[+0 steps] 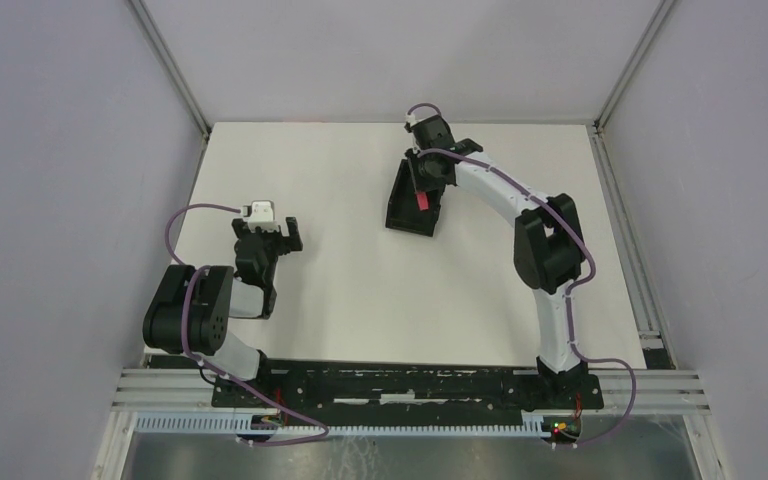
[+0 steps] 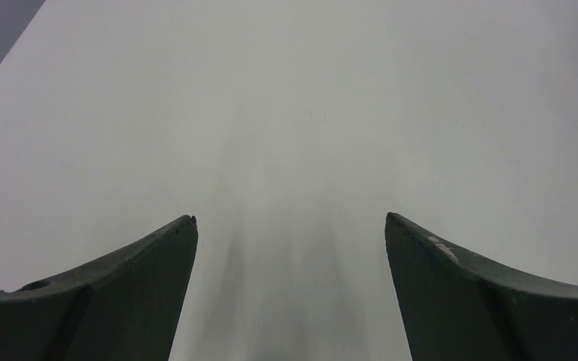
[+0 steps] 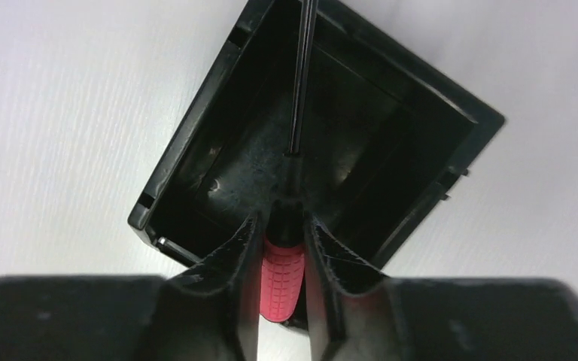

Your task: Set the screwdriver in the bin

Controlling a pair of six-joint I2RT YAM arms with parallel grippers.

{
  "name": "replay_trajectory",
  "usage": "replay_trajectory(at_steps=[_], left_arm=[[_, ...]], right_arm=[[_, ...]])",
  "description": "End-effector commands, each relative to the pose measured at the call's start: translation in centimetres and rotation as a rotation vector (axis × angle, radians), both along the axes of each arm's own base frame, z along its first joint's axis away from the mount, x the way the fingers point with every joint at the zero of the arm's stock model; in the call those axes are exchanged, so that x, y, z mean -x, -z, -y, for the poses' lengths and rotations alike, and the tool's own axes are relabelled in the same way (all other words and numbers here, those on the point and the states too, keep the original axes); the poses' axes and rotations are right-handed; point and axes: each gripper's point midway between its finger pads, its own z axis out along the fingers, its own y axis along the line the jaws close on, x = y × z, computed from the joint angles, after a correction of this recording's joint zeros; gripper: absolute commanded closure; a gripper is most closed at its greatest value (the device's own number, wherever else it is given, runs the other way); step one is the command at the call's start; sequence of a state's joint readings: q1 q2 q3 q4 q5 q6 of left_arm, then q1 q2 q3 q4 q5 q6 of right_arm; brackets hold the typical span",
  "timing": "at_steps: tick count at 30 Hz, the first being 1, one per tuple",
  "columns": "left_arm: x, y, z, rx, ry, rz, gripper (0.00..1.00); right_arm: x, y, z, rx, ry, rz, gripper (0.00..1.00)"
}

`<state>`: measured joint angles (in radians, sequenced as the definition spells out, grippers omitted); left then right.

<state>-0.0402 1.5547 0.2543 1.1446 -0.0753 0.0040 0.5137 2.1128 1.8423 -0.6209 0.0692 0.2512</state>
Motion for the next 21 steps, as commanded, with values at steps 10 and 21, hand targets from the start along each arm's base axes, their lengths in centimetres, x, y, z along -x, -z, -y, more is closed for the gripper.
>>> replay_trajectory(at_steps=[10,21], left_arm=[[-0.2,-1.0,0.0,0.021,-0.002,0.035,0.00],[-0.2,-1.0,0.0,0.021,-0.003,0.034,0.00]], right_arm=[[-1.4,-3.9,-1.6,-0.031,0.009,0.157,0.49],[-0.1,-12.6,0.2,-0.094,0.018,0.364,0.02]])
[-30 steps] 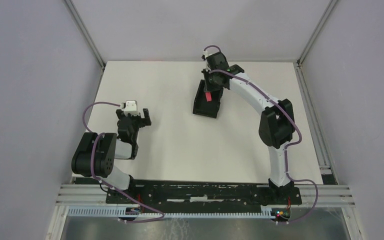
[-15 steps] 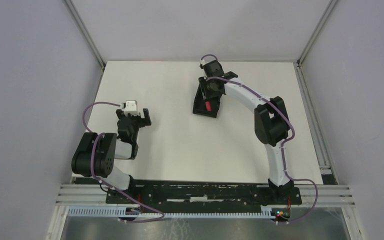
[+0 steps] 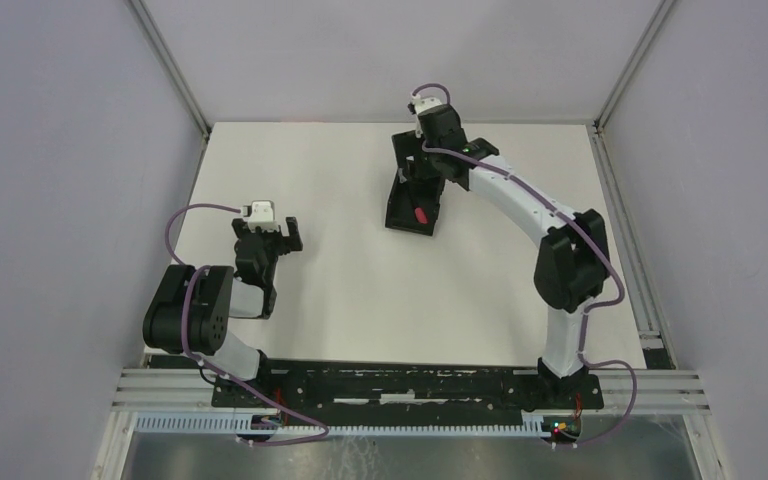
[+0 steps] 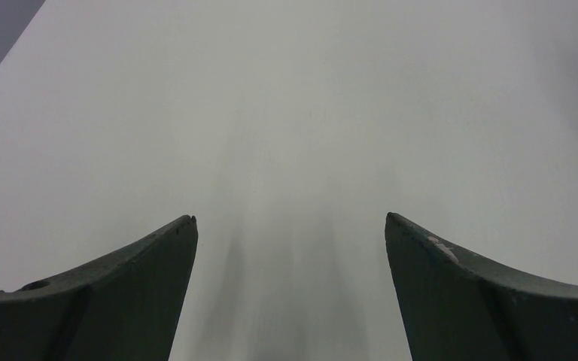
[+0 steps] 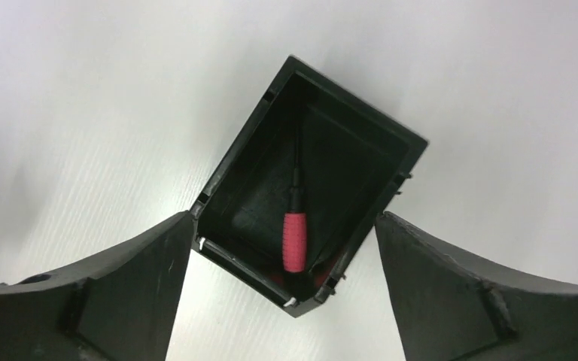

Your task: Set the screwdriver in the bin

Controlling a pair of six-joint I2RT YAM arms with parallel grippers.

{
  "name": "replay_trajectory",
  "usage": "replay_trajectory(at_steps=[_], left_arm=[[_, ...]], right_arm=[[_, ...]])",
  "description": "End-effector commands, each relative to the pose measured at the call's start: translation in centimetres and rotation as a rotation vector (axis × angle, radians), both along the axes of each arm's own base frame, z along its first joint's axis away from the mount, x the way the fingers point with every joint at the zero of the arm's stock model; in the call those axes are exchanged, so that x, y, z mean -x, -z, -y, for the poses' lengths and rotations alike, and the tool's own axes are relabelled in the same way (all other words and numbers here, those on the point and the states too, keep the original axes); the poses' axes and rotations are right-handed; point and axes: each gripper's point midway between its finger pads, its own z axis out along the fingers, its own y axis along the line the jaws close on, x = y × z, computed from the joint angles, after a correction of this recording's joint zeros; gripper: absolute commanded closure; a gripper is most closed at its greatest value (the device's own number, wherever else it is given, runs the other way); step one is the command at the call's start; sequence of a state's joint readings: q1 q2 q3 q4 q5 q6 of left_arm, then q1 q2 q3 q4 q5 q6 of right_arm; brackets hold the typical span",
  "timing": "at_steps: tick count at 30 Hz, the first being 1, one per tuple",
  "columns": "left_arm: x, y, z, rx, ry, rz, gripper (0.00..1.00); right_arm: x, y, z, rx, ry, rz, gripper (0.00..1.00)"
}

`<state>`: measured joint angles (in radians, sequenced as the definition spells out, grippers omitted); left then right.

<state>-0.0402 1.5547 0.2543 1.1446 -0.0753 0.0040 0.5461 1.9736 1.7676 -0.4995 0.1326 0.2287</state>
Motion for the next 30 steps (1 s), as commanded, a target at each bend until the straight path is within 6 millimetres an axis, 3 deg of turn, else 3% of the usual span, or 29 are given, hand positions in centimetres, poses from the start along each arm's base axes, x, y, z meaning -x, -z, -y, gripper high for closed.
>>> replay_trajectory(at_steps=[1,5,10,16,19,25,30], left_arm=[[-0.2,-1.0,0.0,0.021,-0.001,0.035,0.00],[-0.2,-1.0,0.0,0.021,-0.004,0.034,0.00],[-0.2,-1.0,0.0,0.021,-0.003,0.034,0.00],[-0.2,-1.0,0.0,0.021,-0.003,0.034,0.00],[-0.2,-1.0,0.0,0.021,-0.003,0.034,0.00],[-0.2,-1.0,0.0,0.021,-0.002,0.034,0.00],[-0.2,-1.0,0.0,0.021,-0.001,0.034,0.00]], right_arm=[[0.3,-7.5,1.4,-0.056,0.026,0.202,0.02],[1.5,-9.3,5.5,-0.011,0.084,0.330,0.02],[4.0,-8.9,12.7,0.040,0.221,0.431,0.02],[8.4,-4.0,20.4,0.041,0.345,0.506,0.02],[10.6,-0.7,23.2,0.108,0.407,0.511,0.02],[14.0,3.8,25.6,0.131,0.470,0.510,0.02],[14.8,5.0,26.1,0.134,0.489,0.503,0.02]])
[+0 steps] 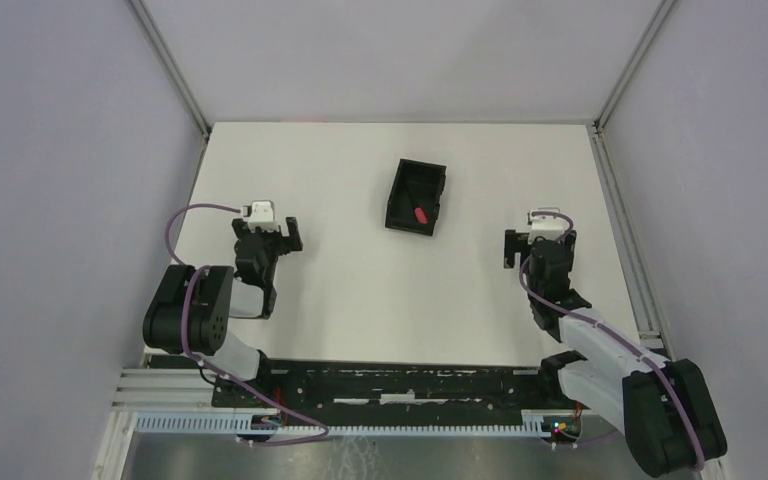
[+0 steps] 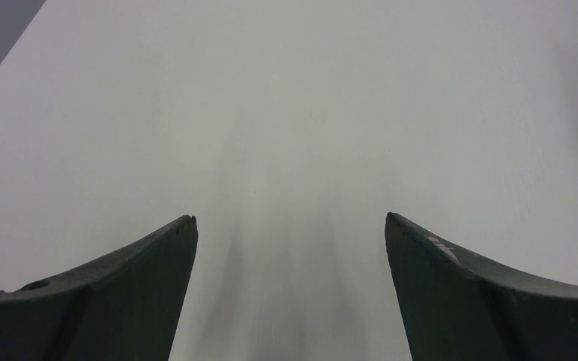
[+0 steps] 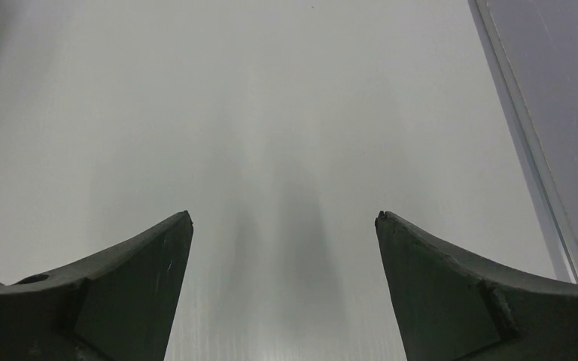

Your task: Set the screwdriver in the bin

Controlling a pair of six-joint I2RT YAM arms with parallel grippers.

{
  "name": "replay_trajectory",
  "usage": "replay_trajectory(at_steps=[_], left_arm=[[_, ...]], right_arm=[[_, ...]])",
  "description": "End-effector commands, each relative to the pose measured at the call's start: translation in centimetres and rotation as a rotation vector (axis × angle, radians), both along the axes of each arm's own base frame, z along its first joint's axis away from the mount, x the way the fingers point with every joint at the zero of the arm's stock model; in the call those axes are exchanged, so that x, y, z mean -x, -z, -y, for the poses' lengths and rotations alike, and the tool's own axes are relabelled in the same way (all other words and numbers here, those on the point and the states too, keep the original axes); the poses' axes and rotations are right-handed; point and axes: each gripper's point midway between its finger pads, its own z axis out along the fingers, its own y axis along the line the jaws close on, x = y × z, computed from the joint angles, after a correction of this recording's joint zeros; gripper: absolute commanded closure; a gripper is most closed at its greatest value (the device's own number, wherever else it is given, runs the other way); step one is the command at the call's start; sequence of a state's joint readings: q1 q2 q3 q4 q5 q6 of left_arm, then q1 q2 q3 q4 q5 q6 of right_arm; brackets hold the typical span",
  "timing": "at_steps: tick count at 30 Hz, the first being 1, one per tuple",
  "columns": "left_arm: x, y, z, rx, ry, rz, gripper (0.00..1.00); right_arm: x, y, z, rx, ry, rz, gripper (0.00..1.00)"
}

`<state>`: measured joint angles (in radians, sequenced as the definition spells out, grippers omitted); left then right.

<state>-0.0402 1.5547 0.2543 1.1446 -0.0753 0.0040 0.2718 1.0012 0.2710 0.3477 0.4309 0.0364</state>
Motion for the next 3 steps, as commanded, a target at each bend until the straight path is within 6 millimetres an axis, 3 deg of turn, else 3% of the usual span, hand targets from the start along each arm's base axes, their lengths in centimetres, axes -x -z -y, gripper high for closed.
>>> replay_trajectory(at_steps=[1,3], left_arm=[[-0.19,-1.01,0.03,0.021,-0.001,0.034,0.00],[-0.16,-0.99,-0.05,0.021,-0.005,0.034,0.00]], right_arm=[[-1.09,-3.02,0.48,-0.027,0.041,0.142,0.02],[-1.07,-2.84,0.46,-0.028,0.040,0.135,0.02]])
